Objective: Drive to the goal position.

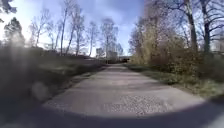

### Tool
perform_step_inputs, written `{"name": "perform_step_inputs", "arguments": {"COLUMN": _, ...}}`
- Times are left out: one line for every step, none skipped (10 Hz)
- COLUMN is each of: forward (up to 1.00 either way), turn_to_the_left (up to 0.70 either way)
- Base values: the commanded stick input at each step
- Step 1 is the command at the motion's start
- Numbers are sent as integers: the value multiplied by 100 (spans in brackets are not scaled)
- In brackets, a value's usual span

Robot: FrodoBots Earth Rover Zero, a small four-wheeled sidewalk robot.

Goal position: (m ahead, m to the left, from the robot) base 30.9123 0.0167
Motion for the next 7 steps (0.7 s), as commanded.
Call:
{"name": "perform_step_inputs", "arguments": {"forward": 100, "turn_to_the_left": 0}}
{"name": "perform_step_inputs", "arguments": {"forward": 100, "turn_to_the_left": 0}}
{"name": "perform_step_inputs", "arguments": {"forward": 100, "turn_to_the_left": 0}}
{"name": "perform_step_inputs", "arguments": {"forward": 100, "turn_to_the_left": 0}}
{"name": "perform_step_inputs", "arguments": {"forward": 100, "turn_to_the_left": 0}}
{"name": "perform_step_inputs", "arguments": {"forward": 100, "turn_to_the_left": 0}}
{"name": "perform_step_inputs", "arguments": {"forward": 100, "turn_to_the_left": 0}}
